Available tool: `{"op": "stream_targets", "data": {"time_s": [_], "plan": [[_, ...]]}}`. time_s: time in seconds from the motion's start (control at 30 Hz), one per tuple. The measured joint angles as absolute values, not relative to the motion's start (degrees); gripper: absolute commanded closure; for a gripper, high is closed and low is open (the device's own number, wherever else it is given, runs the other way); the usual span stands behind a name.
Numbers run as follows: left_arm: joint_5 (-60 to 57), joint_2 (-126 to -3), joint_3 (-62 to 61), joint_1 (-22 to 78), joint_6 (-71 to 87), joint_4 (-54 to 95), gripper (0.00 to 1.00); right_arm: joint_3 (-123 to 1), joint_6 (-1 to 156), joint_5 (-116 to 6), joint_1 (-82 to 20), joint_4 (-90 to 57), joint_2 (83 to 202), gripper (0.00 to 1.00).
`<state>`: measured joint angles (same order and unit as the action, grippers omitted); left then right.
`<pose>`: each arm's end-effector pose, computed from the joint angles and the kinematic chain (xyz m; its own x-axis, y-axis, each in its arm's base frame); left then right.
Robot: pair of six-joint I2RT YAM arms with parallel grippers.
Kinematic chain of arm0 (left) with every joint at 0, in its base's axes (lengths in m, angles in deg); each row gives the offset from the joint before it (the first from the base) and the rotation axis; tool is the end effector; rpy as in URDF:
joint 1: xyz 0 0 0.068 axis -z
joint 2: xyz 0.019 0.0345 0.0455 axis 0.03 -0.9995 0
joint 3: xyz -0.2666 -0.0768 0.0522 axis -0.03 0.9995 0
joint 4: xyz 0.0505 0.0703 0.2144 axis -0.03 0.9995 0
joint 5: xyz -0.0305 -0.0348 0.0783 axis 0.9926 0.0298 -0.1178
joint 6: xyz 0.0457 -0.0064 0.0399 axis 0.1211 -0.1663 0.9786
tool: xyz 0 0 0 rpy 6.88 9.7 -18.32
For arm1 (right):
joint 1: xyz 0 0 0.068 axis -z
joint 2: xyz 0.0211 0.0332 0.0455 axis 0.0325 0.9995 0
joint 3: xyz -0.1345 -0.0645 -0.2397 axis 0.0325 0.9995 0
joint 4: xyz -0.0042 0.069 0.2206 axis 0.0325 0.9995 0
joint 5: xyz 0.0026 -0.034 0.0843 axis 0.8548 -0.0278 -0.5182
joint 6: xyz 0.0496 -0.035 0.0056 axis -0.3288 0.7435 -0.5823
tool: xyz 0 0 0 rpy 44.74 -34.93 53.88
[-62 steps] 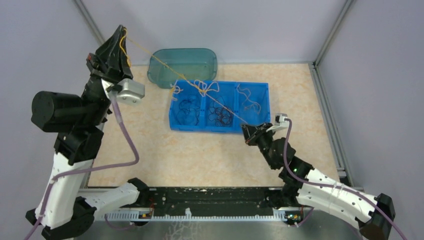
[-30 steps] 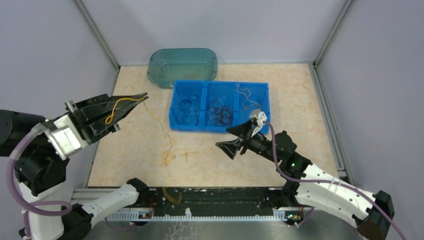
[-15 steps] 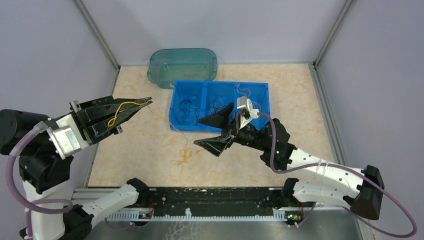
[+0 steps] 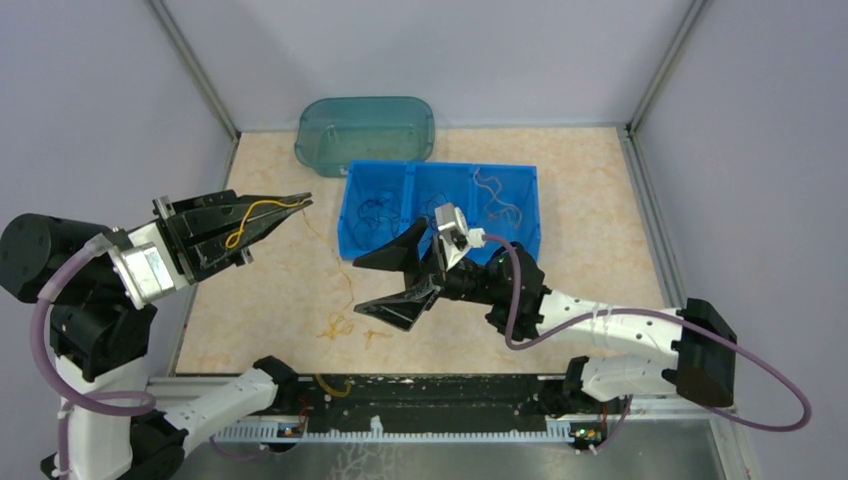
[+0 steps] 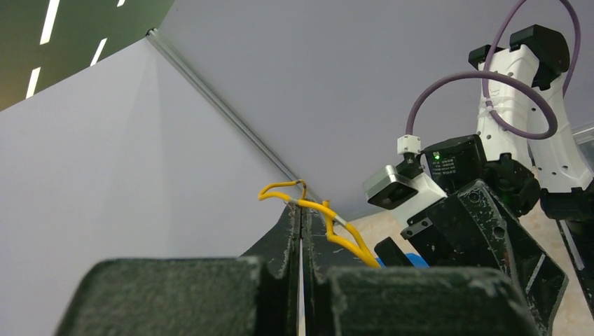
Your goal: Untangle the cables
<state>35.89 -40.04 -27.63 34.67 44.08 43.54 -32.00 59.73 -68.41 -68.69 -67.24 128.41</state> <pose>0.0153 -0.0488 0.5731 0.7234 -0.1297 -0.6781 0.6777 0.3213 0.6615 0.0775 0.2231 0.4055 -0.2322 0.4446 -0.8651 -0.9725 -0.1204 0.1992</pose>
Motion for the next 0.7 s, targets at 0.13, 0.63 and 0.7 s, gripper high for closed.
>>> {"op": "stream_targets", "data": {"time_s": [0.13,0.63,0.7], "plan": [[35.89,-39.69,-27.63,34.45,44.08,43.36,1.0,-32.29,59.01,-69.63,-70.35,-70.33,129.52,0.23],[35.98,-39.47,-27.63,34.06,44.12,41.2,1.0,-34.45,52.52,-71.19,-70.97,-76.42,136.74,0.68],[35.98,-39.47,-27.63,34.01,44.12,40.65,1.0,-34.36,51.03,-71.14,-71.23,-77.91,138.22,0.71]]}}
